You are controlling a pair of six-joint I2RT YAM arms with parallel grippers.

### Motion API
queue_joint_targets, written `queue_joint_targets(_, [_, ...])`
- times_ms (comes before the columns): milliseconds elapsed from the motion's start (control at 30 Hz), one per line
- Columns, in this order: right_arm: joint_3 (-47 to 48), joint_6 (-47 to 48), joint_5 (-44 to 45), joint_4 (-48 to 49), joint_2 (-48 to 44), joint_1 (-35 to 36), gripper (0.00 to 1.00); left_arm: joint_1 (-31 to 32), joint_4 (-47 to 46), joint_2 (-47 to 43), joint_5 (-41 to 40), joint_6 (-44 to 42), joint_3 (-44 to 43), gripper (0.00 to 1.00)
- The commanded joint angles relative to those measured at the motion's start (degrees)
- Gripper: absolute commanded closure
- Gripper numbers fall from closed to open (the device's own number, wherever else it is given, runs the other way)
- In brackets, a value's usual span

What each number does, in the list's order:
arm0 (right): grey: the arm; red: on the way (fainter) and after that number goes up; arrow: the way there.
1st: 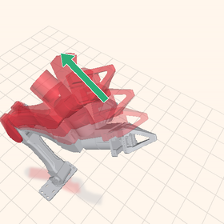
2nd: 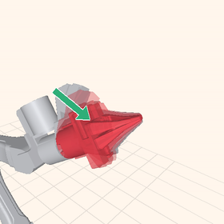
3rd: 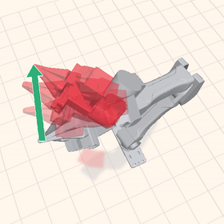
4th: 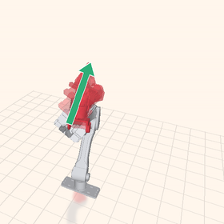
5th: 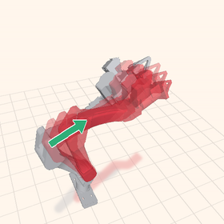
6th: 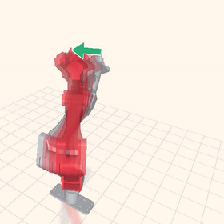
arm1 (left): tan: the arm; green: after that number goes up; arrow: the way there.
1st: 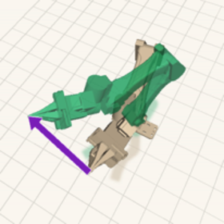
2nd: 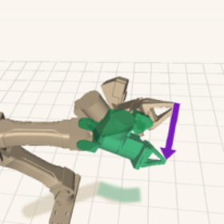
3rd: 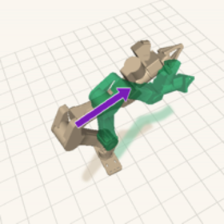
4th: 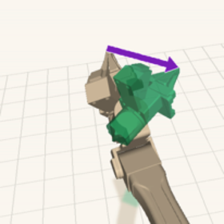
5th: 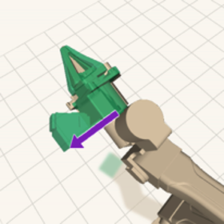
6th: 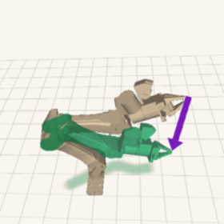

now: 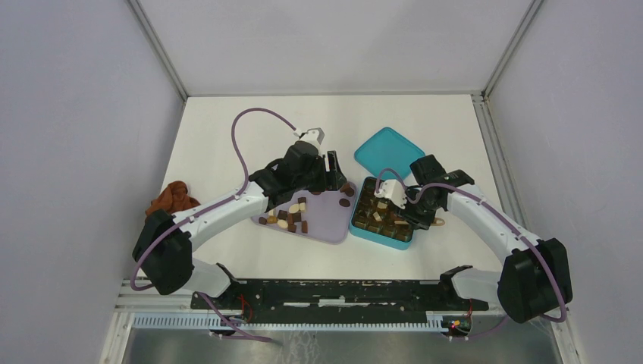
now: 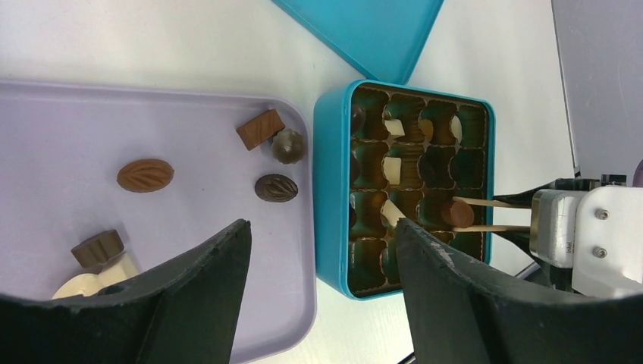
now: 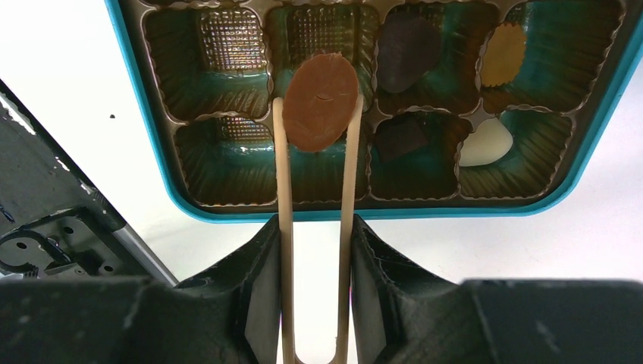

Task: Pack the chocolate
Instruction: Place the fake chocolate in the packing box.

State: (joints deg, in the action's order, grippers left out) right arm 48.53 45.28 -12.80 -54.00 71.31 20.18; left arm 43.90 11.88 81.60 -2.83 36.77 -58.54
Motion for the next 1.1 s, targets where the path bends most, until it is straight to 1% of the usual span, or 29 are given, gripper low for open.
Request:
queue_joint_targets(0, [1.83, 0.45, -0.63, 0.23, 0.28, 0.03, 0.6, 0.14, -2.02, -2.57, -0.2, -2.36, -0.45, 0.25])
queue_joint_targets(133, [2.05, 0.26, -1.04, 0.12, 0.12, 0.03, 0.56, 0.13, -2.2, -4.6, -1.02, -1.52, 0.93, 0.25])
queue_joint_targets(300, [2.0, -0.03, -1.96, 0.17, -0.2, 0.03, 0.55, 0.13, -2.3, -6.59, -1.54, -0.79, 1.96, 0.25])
queue_joint_targets(400, [3.14, -0.44, -2.56, 0.23, -0.57, 0.03, 0.58, 0.13, -2.37, -7.91, -2.03, -0.36, 2.39, 0.25])
queue_joint_targets(500, [5.51, -1.01, -5.25, 0.15, -0.58, 0.07, 0.6, 0.13, -2.12, -9.93, -3.07, -0.13, 2.73, 0.25])
queue_joint_targets(600, [8.47, -2.2, -8.12, 1.02, 0.01, 1.3, 0.61, 0.18, 1.0, -11.79, -5.97, -0.78, 1.68, 0.25])
queue_joint_targets(733, [11.39, -5.26, -8.31, 5.24, 0.87, 7.61, 0.61, 0.06, 10.96, -14.41, -14.62, -3.55, -4.29, 0.25])
queue_joint_targets(867, [14.35, -8.79, -7.51, 10.51, 4.4, 16.47, 0.6, 0.07, 17.45, -19.52, -22.99, -5.06, -9.21, 0.22])
queue_joint_targets(967, [18.4, -9.01, -7.04, 11.64, 9.28, 20.58, 0.61, 0.05, 18.76, -25.65, -26.55, -3.56, -10.33, 0.18])
queue_joint_targets(1067, [21.94, -9.5, -5.85, 13.35, 13.77, 24.4, 0.61, 0.03, 16.61, -31.39, -27.31, -1.34, -8.66, 0.13])
